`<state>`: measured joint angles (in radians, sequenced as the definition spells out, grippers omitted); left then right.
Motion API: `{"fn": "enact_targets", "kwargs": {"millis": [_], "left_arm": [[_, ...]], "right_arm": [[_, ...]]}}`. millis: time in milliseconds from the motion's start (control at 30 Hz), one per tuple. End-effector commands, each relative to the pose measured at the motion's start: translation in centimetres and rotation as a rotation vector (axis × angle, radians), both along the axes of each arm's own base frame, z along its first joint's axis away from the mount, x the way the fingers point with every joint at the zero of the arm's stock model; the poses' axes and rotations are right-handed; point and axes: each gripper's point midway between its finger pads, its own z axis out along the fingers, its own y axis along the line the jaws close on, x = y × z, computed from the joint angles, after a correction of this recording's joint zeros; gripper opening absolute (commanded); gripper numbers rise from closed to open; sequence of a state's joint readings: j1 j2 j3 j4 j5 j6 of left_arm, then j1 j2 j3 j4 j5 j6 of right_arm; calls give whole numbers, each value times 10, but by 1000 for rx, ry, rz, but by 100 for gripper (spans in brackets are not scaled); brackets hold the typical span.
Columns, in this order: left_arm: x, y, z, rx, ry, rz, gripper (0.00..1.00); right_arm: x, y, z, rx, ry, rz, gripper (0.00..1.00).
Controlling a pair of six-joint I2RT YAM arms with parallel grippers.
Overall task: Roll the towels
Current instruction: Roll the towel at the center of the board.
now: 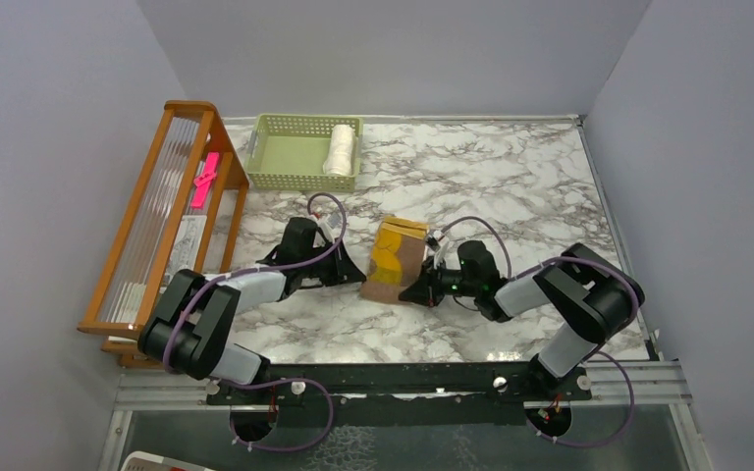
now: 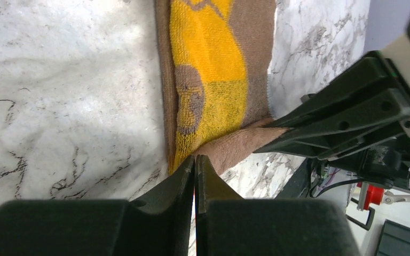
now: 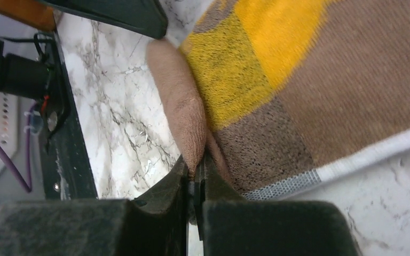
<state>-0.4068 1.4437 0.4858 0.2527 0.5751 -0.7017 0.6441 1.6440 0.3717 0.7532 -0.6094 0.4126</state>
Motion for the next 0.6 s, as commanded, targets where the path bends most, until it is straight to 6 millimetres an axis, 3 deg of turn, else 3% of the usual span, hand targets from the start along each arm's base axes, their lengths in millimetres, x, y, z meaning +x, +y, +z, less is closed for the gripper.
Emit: {"fn": "enact_targets", "kwargs": {"millis": [0,300,433,567], "left_arm": [[1,-6,27,-68,-53,-13,8],[-1,-10,53,-123,-95,-29,9],[-11,-20,51,-145,-83,-85,8],[-21,-31,34,-164,-33,-126,8]], "right_arm": [[10,-4,4,104,130,-158,1],[7,-14,-6,194,359,-328,1],[10,-15,-19,170,462,-391,1],[11,-16,-27,137,515,-420,1]]}}
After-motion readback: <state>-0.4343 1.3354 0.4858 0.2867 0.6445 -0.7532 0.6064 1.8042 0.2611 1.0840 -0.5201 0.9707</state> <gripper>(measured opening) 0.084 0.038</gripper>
